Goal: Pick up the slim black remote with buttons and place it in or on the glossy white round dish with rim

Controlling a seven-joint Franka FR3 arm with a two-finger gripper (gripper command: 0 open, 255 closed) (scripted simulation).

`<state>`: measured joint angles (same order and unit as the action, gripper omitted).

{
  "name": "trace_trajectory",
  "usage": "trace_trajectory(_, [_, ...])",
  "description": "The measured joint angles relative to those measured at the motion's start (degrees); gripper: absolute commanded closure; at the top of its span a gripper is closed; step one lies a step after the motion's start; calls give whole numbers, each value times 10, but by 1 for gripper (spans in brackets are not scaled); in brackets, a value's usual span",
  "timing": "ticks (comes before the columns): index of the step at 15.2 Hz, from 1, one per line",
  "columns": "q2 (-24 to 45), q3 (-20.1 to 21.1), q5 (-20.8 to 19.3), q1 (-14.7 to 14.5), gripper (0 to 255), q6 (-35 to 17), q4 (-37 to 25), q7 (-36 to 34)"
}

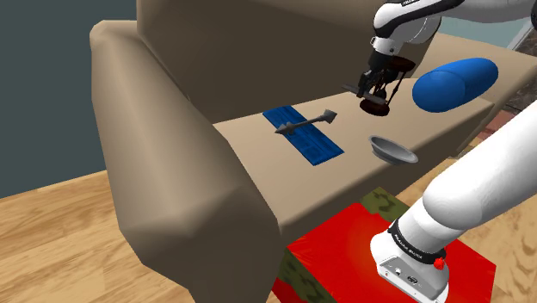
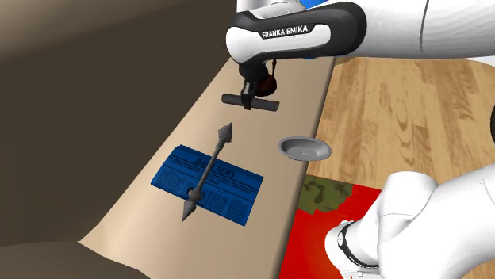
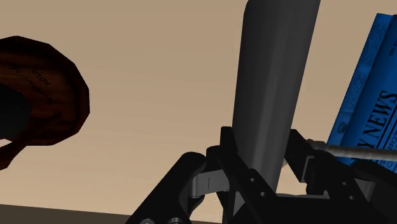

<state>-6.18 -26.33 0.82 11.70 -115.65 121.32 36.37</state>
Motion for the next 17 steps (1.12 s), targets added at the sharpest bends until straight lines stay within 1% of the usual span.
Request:
trace_trajectory(3, [-68, 1, -33, 11, 255, -5, 66, -9])
trace_trajectory(7, [-164, 5, -76, 37, 255, -5, 157, -18])
trace_trajectory(9, [-204, 7, -93, 51, 255, 0, 191, -20])
trace_trajectory(13, [-295, 10, -127, 87, 255, 22, 260, -17])
trace_trajectory(15, [-355, 10, -148, 115, 255, 44, 298, -9])
trace_trajectory(16, [-374, 9, -155, 124, 255, 50, 311, -4])
trace_trajectory(17, [-383, 9, -158, 128, 255, 52, 318, -4])
